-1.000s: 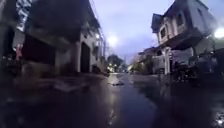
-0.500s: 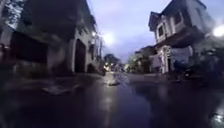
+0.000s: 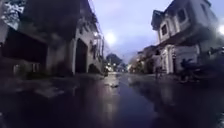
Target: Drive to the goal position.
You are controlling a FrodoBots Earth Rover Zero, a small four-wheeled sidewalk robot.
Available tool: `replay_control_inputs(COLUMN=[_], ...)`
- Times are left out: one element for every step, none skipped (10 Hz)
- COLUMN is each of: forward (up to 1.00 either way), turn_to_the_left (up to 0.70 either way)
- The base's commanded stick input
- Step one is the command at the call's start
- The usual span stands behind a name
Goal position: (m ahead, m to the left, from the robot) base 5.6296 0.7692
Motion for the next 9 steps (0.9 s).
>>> replay_control_inputs(forward=[0.70,0.70,0.70,0.70,0.70,0.70,0.70,0.70,0.70], turn_to_the_left=[-0.35,-0.29,-0.06,0.00,0.00,0.00,0.00,0.00,0.00])
